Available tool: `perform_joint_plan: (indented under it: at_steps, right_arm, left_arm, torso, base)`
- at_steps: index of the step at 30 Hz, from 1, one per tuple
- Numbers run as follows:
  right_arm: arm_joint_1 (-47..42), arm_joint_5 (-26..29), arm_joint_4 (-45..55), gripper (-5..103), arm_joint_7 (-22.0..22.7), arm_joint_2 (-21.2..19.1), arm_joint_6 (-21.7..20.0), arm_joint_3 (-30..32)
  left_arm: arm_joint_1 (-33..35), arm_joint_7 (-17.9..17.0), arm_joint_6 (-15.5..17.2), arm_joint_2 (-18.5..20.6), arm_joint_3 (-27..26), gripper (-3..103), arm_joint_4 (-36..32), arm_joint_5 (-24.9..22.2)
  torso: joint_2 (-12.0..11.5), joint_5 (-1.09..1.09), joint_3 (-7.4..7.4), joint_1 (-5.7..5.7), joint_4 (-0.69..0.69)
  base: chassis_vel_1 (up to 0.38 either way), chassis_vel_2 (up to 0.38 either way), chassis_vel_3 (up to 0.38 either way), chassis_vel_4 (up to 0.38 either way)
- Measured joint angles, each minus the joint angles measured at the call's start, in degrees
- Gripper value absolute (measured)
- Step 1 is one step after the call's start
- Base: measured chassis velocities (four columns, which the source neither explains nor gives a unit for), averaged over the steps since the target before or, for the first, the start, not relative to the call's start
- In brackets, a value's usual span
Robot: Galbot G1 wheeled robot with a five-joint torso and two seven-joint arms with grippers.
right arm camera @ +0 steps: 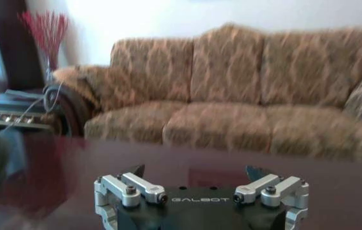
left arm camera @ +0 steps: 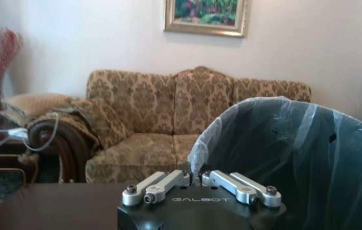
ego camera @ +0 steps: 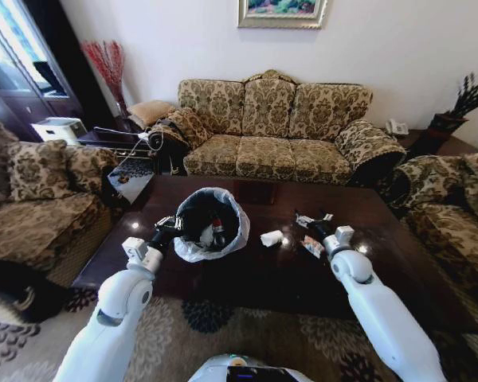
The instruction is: Move to the front of the table and place the trash on the table into the trash bin.
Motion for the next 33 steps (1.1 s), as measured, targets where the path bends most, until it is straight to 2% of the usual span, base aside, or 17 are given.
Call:
perform_joint_plan:
  at_steps: [9, 15, 32, 33]
  right_arm:
    - [-4.75, -0.75, 1.47, 100, -2.73, 3.91, 0.21, -3.46]
    - [-7.86, -5.65, 0.26, 100, -3.16, 4.52, 0.7, -3.7]
    - [-5.56, -11.16, -5.99, 100, -4.31, 6.98, 1.22, -6.16]
    - [-5.18, -11.49, -6.81, 103, -4.34, 7.12, 1.26, -6.16]
  left_arm:
    - [-0.02, 0.0, 0.0, 0.17, -0.13, 4, 0.25, -0.04]
    - [-0.24, 0.09, 0.0, -0.17, 0.49, 4, 0.65, 0.09]
    - [0.12, 0.2, -0.07, -0.56, 0.23, 4, 0.31, 1.0]
    - [0.14, 0.19, -0.09, -0.56, 0.14, 4, 0.29, 1.0]
  torso:
    - [0.03, -0.04, -0.05, -0.14, 0.04]
    - [0.06, -0.01, -0.05, -0.14, 0.01]
    - [0.03, -0.01, -0.03, -0.1, 0.02]
    - [0.03, -0.01, -0.03, -0.09, 0.02]
  base:
    - [-0.035, 0.041, 0.018, -0.022]
    - [0.018, -0.019, -0.03, 0.019]
    - [0.0, 0.0, 0.0, 0.0]
    - [0.0, 0.0, 0.0, 0.0]
